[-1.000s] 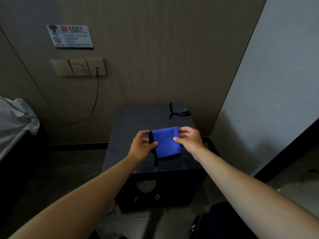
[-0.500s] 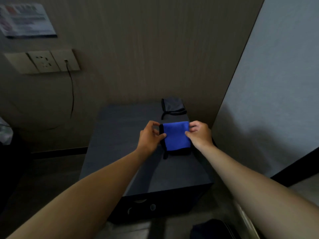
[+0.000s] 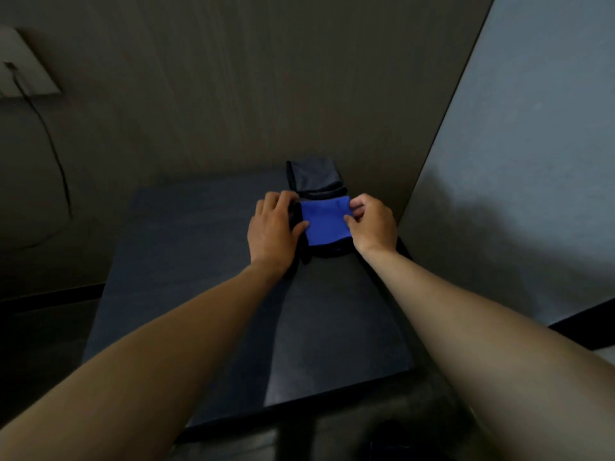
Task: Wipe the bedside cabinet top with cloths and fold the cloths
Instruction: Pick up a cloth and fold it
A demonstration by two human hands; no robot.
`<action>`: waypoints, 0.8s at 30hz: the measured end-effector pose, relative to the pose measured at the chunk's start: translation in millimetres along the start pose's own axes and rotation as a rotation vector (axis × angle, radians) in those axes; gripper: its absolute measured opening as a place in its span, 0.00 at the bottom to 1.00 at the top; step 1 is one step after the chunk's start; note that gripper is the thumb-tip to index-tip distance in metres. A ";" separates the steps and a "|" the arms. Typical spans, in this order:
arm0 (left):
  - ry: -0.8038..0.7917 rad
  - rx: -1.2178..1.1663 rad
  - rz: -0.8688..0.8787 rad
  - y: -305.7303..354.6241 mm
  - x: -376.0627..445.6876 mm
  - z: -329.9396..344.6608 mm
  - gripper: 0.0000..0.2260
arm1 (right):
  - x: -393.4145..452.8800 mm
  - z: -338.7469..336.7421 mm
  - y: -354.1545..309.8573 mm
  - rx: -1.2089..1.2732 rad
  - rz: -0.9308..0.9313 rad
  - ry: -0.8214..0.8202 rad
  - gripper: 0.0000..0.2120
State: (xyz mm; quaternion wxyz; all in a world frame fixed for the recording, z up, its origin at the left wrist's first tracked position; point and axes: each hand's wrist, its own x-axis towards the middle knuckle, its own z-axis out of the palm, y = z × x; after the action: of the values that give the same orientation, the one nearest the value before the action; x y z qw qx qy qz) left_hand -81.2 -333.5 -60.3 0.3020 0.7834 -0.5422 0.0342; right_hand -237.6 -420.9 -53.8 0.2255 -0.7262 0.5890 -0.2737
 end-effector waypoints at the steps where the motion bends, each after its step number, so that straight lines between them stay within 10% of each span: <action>1: 0.010 0.032 0.048 -0.8 3.9 3.0 0.19 | 2.8 2.0 0.3 -0.015 -0.006 0.012 0.11; 9: -0.167 0.116 0.254 -4.0 20.8 14.1 0.13 | 3.4 1.5 -10.6 -0.213 -0.349 0.130 0.14; 15: -0.363 -0.116 0.113 8.1 6.5 6.4 0.20 | -15.6 17.2 -3.5 -0.404 -0.433 -0.136 0.18; 24: -0.526 0.170 0.122 20.9 -2.7 5.3 0.26 | -19.9 -6.3 -24.5 -0.709 -0.365 -0.502 0.29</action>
State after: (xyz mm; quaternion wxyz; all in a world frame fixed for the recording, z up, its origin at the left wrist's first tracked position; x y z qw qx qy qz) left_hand -102.0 -338.8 -56.6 0.0814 0.7537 -0.6434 -0.1066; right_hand -227.0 -396.4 -35.8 0.0473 -0.8939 0.4360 0.0930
